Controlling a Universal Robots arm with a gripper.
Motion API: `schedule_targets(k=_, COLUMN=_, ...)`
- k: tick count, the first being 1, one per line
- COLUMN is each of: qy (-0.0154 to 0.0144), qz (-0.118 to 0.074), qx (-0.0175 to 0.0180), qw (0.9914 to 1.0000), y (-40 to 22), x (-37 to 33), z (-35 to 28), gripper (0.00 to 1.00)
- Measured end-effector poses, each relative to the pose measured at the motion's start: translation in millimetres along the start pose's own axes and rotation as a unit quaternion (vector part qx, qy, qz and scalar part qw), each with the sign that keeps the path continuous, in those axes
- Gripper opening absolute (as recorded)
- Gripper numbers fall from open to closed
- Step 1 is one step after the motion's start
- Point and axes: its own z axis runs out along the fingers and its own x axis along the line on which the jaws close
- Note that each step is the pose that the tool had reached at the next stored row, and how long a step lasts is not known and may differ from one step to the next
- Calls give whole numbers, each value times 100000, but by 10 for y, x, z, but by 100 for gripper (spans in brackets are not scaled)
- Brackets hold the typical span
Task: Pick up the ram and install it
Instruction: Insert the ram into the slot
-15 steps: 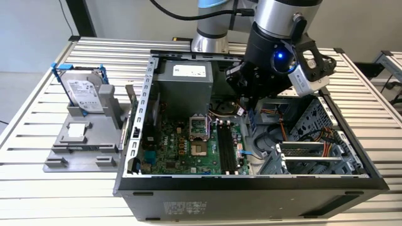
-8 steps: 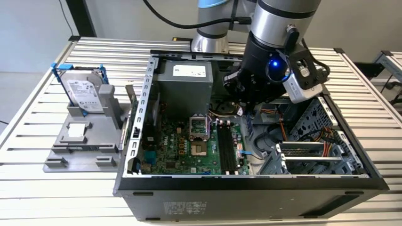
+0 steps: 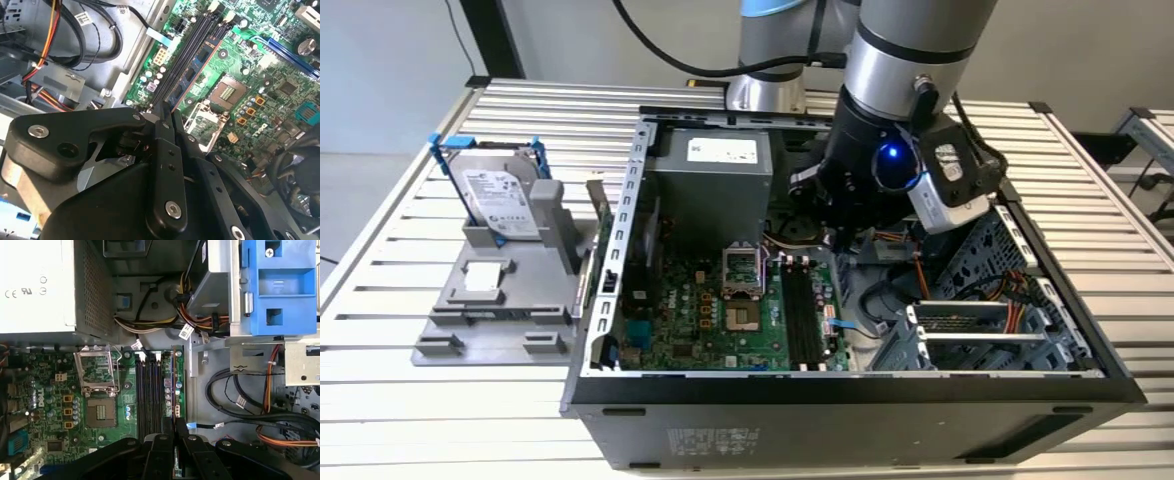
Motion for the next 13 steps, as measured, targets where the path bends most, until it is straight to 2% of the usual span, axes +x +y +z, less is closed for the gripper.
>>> schedule_targets(k=10, qy=-43, qz=1099, qx=26, qw=99994, y=-8, x=21, z=182, gripper=0)
schedule_targets(k=13, qy=-39, qz=1113, qx=50, qw=99994, y=-35, x=21, z=234, gripper=0)
